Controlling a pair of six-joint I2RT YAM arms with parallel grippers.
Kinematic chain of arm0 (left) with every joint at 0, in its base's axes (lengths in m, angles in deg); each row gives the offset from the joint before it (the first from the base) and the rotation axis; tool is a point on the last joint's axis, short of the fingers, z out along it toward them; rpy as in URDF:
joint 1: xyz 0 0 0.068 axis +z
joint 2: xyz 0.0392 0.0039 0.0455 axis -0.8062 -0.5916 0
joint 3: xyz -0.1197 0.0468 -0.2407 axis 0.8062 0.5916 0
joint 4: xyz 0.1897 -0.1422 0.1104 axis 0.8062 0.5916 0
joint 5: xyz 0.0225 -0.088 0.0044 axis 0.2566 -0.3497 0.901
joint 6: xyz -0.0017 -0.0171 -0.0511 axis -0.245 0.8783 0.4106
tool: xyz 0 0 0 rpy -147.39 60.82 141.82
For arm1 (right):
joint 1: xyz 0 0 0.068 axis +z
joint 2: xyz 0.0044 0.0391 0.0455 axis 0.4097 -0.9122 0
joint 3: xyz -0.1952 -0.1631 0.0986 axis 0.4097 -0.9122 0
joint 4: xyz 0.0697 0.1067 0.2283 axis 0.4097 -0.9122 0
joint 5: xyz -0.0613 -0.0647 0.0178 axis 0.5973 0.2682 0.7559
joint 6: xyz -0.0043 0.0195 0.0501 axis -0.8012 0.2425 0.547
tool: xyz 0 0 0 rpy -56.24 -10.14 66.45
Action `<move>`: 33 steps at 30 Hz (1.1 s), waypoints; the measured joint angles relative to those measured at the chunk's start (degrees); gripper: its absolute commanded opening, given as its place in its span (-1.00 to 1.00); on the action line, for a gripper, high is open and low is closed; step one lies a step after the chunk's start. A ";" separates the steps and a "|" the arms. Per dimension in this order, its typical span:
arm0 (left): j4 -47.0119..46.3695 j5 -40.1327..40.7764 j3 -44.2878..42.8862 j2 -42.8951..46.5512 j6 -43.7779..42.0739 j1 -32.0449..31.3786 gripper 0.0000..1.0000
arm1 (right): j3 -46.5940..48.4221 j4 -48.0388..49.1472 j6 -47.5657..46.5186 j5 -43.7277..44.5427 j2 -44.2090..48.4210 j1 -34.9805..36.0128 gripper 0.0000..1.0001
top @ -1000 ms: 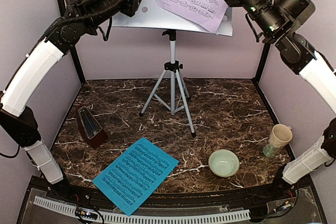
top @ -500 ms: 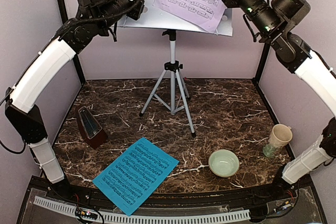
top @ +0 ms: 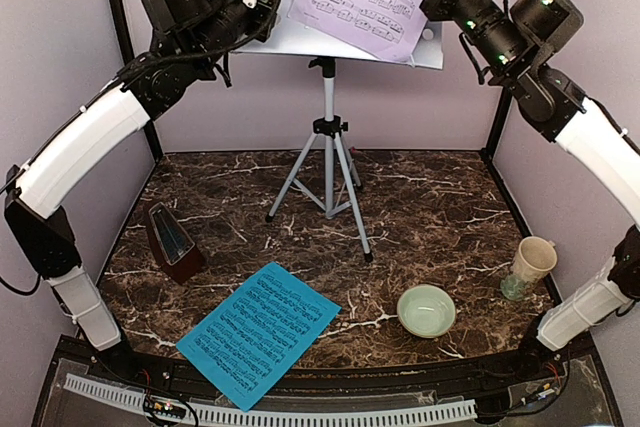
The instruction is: Set up the instrument practice props
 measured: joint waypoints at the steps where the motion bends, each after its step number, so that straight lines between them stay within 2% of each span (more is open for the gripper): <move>1: -1.49 -0.07 1.46 0.59 0.00 0.00 -1.00 | -0.15 0.00 0.11 0.02 0.00 -0.09 -1.00; 6: -8.63 -1.62 7.91 3.21 0.26 0.00 -1.00 | -0.22 0.52 0.35 0.00 -0.22 -0.39 -1.00; 23: -18.03 -6.58 14.62 5.38 0.90 0.24 -1.00 | 8.26 0.42 -0.48 0.63 -10.82 -0.63 -1.00; 33: -18.47 -8.66 14.88 5.38 0.87 0.35 -1.00 | 16.72 0.83 -8.13 -9.11 -18.47 -0.72 -1.00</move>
